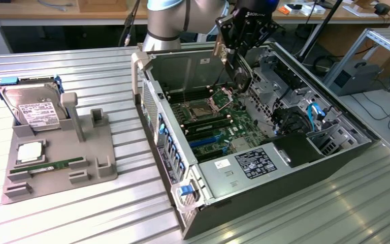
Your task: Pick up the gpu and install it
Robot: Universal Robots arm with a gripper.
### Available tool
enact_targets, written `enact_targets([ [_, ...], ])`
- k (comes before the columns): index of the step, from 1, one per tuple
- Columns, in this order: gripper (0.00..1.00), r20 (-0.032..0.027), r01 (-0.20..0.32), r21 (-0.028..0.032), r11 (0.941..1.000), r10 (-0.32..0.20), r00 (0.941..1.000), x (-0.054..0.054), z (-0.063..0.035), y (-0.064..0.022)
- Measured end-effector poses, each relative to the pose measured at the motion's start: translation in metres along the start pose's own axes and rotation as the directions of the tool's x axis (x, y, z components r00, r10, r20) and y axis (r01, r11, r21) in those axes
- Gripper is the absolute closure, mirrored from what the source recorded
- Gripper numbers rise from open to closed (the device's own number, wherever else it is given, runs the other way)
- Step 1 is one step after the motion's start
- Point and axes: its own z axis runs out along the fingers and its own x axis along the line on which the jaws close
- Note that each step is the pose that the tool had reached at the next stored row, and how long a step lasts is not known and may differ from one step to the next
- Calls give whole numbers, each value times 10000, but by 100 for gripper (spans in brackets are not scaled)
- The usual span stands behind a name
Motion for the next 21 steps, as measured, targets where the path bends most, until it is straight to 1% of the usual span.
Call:
enact_targets([
  [21, 73, 0, 0, 1, 10000, 0, 10000, -5, 73, -2],
])
